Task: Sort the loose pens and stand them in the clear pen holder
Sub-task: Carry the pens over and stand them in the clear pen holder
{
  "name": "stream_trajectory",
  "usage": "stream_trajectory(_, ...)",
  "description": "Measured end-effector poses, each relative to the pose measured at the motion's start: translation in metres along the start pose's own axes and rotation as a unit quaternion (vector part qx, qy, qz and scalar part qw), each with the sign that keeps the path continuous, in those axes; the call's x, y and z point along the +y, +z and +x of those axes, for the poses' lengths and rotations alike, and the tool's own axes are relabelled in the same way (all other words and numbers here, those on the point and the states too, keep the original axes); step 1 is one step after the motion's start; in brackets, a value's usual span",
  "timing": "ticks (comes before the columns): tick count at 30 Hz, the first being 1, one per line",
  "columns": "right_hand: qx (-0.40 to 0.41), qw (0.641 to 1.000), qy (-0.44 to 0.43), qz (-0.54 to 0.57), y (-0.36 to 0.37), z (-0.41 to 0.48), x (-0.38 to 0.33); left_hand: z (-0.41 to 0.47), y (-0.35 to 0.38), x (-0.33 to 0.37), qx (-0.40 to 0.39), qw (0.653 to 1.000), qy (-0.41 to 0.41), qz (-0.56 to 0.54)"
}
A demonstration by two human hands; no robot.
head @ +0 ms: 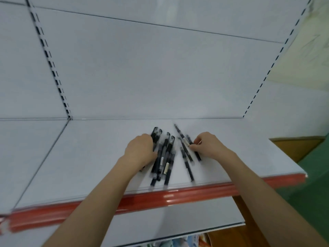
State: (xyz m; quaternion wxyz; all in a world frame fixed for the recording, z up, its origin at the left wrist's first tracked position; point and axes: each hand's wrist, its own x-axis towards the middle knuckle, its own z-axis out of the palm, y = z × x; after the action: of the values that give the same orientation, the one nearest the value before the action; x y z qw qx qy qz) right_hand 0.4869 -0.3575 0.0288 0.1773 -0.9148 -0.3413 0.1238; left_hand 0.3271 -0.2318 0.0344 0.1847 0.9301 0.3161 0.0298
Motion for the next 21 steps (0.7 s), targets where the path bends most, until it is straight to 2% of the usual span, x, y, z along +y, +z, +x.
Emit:
stream_trajectory(8, -0.051, 0.998, -0.017, 0.019, -0.004, -0.002, 0.012, -0.014, 0.005, -0.014, 0.033, 0.997, -0.064, -0.017)
stream_trajectory(15, -0.074, 0.996, -0.052, 0.026, -0.004, -0.006, 0.015, -0.021, 0.013, -0.013, 0.076, 0.976, -0.095, -0.179)
stream_trajectory(21, -0.084, 0.995, -0.053, 0.004, -0.006, -0.011, 0.017, -0.023, 0.015, -0.001, 0.055, 0.99, -0.072, -0.107)
